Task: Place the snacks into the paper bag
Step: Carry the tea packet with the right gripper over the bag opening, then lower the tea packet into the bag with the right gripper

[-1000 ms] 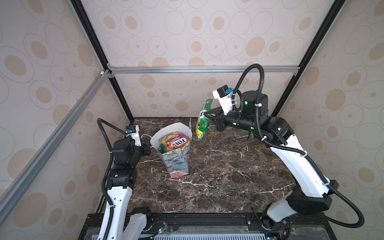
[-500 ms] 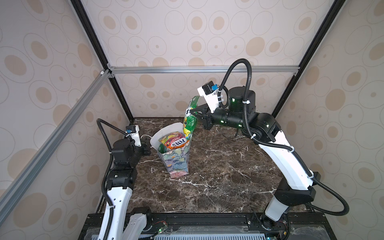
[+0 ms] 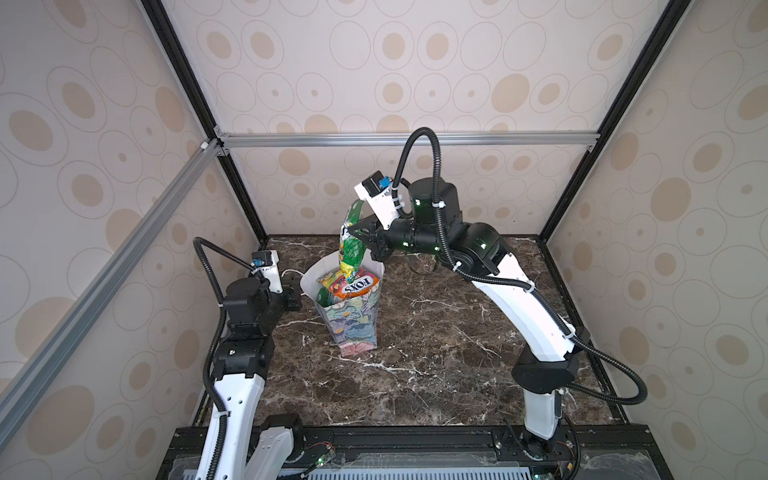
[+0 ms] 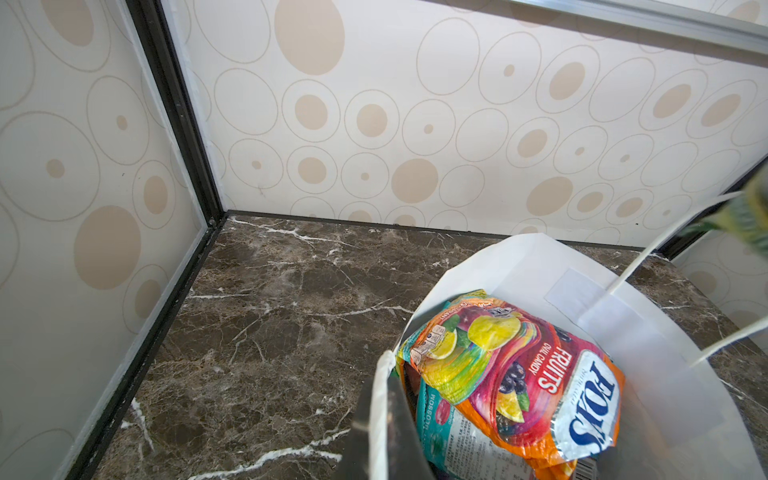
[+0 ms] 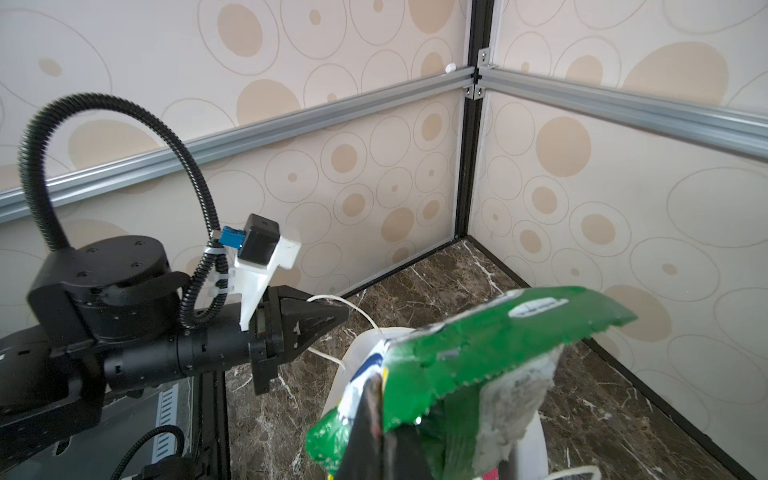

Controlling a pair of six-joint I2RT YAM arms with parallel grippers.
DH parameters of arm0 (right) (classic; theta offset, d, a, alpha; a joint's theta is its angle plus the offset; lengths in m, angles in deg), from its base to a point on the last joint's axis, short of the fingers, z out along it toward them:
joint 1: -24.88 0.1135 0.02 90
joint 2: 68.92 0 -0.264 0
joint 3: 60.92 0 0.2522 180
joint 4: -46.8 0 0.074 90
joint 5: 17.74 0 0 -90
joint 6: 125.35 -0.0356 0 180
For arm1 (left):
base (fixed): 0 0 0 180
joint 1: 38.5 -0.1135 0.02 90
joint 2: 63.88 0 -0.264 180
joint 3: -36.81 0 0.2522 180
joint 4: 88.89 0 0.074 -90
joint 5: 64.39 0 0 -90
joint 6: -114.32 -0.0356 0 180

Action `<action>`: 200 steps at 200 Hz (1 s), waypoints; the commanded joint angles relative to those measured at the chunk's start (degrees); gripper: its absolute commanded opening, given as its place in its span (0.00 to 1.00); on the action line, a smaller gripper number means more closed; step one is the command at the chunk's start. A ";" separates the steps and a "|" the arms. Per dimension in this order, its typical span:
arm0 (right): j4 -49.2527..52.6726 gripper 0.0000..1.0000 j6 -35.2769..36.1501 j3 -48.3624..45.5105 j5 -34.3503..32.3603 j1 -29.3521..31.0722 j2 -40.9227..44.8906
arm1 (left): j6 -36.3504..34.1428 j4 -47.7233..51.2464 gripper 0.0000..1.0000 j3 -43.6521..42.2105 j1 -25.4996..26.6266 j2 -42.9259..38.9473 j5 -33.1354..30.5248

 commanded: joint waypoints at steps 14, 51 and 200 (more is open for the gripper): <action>-1.43 0.00 -1.47 2.06 0.59 0.76 -2.51 | -0.37 -1.33 0.00 0.50 -0.34 -0.62 0.75; -2.02 0.00 -2.25 1.40 -1.92 0.92 -6.40 | -0.31 -1.31 0.00 0.55 -0.32 -0.75 0.80; -26.90 0.00 -10.00 -29.65 2.54 1.58 1.74 | -0.32 -1.42 0.00 0.25 -0.34 -0.14 0.57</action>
